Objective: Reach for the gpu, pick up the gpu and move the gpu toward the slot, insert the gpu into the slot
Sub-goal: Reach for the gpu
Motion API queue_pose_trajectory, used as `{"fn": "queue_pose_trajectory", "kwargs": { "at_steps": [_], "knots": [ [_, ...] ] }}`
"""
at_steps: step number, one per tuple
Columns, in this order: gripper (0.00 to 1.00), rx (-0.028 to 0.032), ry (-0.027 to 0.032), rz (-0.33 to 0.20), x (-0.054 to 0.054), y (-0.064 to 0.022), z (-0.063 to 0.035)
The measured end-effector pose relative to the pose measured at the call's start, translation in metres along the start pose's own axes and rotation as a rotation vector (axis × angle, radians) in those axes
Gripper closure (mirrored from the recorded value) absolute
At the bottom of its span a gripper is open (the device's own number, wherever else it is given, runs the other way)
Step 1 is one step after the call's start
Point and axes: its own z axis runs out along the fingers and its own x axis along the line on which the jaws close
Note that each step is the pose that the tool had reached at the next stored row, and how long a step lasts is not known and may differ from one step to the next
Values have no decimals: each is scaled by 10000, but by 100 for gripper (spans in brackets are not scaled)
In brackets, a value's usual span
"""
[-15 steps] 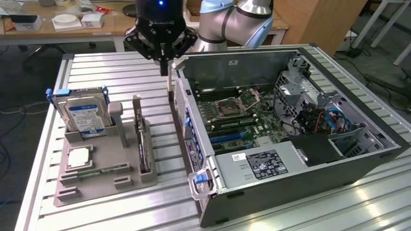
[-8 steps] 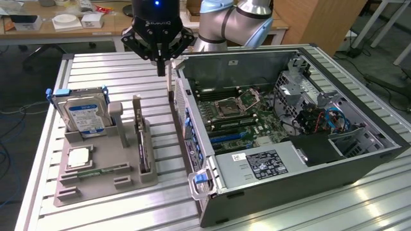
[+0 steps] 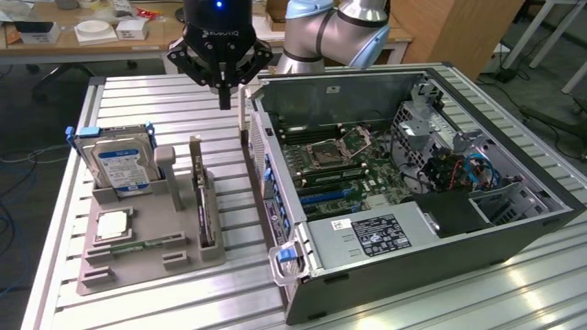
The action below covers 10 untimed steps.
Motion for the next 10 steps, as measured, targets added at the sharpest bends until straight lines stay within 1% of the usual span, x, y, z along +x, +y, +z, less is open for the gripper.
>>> {"fn": "queue_pose_trajectory", "kwargs": {
  "at_steps": [5,10],
  "knots": [
    [90,1,14,-53,20,-2,2],
    [90,2,42,-362,34,-11,4]
  ]
}}
